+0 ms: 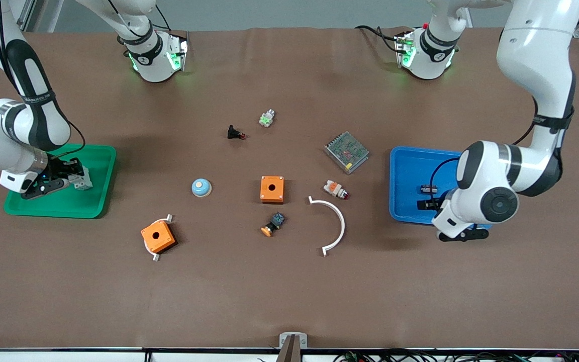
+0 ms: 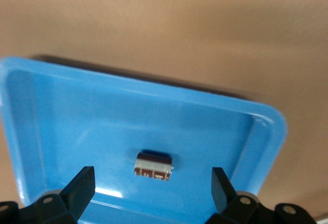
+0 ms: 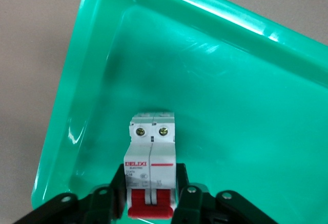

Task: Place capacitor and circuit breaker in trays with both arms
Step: 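Open the left gripper over the blue tray while the right gripper releases the breaker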

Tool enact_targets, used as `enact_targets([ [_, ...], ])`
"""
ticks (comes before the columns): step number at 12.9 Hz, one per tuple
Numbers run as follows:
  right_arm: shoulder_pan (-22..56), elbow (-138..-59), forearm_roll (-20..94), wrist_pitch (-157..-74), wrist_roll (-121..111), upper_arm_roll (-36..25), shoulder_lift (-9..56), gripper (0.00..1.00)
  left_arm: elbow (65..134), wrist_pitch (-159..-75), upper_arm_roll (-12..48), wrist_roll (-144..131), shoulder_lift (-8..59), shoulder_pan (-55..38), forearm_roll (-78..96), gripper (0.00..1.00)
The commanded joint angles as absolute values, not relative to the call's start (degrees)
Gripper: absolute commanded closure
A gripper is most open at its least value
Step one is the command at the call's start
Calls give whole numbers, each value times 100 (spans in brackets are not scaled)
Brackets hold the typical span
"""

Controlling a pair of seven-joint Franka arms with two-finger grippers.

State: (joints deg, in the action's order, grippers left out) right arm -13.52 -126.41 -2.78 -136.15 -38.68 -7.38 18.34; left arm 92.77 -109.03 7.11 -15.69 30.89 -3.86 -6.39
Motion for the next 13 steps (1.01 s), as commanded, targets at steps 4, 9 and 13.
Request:
enact_targets([
  [4,-1407,-12071,261,-12232,-4236,-545,1618,0,8157,-10318,774,-1389,2752,-247,-475,0],
  [9,-1230,-10681,982,-10330,-4140,-545,1582,0,7910,-10318,773,-916,2033,131,-457,0],
  [13,-960,-9872,1178,-9293,-3238,-518,1486,0,8523,-10301,765,-589,1153,404,-396,0],
])
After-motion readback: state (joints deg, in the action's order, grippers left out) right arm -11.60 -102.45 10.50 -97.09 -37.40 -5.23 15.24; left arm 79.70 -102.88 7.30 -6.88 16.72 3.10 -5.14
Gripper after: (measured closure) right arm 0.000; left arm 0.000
